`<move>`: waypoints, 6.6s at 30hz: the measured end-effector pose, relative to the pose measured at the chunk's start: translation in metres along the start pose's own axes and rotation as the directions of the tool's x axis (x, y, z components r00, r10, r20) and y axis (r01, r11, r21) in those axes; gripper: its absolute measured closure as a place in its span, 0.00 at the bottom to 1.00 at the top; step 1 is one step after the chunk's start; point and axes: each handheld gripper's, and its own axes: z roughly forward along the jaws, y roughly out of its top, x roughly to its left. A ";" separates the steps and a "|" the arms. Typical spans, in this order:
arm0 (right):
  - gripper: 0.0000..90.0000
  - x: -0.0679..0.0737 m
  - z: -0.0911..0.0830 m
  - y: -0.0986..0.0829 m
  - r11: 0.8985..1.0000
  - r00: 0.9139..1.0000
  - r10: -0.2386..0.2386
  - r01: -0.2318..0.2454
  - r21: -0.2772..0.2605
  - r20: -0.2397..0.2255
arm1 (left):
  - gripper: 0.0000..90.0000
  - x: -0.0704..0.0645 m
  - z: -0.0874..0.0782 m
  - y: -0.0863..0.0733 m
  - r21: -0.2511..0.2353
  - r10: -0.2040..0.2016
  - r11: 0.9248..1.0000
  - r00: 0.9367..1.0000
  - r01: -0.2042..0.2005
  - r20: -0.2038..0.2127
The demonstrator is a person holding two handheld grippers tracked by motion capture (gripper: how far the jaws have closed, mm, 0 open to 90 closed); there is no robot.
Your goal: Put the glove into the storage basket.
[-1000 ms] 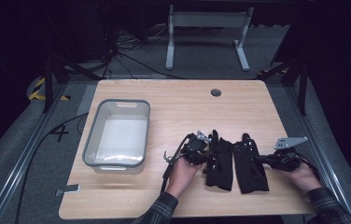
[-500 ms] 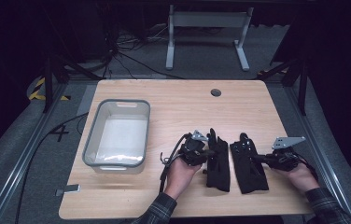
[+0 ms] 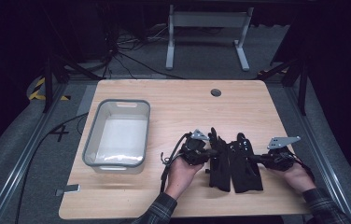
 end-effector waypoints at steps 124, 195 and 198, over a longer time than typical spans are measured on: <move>0.99 0.061 0.036 0.028 0.979 0.958 -0.206 0.201 -0.042 -0.201 | 1.00 0.022 0.029 0.003 0.202 0.115 0.974 0.990 -0.097 -0.078; 0.13 -0.012 -0.002 -0.025 0.997 0.988 0.045 -0.035 -0.070 0.150 | 0.77 -0.006 0.034 0.022 0.298 0.177 0.941 0.984 -0.158 -0.037; 0.13 -0.012 -0.002 -0.025 0.997 0.988 0.045 -0.035 -0.070 0.151 | 0.77 -0.005 0.028 0.026 0.288 0.181 0.944 0.982 -0.159 -0.049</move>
